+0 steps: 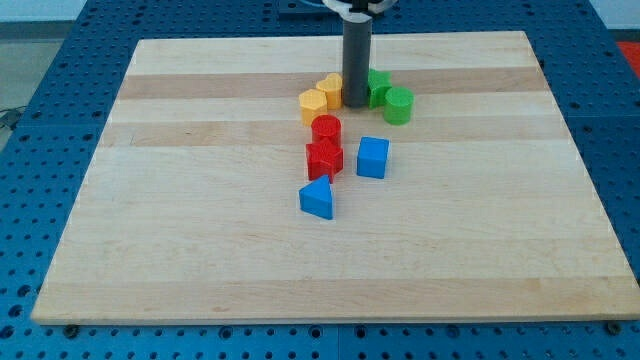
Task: Separate the green blocks
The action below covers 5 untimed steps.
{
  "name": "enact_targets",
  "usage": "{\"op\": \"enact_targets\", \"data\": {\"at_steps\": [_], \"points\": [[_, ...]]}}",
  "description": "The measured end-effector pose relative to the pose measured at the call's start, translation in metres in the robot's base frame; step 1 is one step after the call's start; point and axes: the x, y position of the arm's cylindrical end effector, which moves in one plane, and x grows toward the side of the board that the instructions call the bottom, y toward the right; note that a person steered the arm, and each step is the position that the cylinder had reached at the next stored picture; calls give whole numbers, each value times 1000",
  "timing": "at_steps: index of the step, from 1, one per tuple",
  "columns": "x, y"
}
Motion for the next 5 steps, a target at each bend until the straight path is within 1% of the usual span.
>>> {"op": "enact_targets", "data": {"at_steps": [2, 3, 4, 5], "points": [[2, -20], [11, -13], [40, 16], [43, 40]]}}
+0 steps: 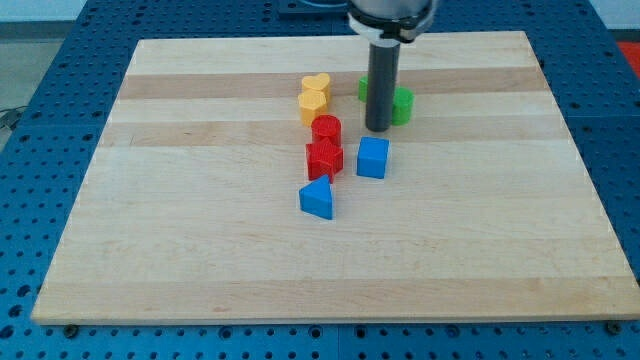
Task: Separate the green blocks
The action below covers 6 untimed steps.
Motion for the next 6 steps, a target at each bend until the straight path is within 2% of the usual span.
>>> {"op": "enact_targets", "data": {"at_steps": [2, 5, 6], "points": [[-64, 6], [-75, -14], [-74, 10]]}}
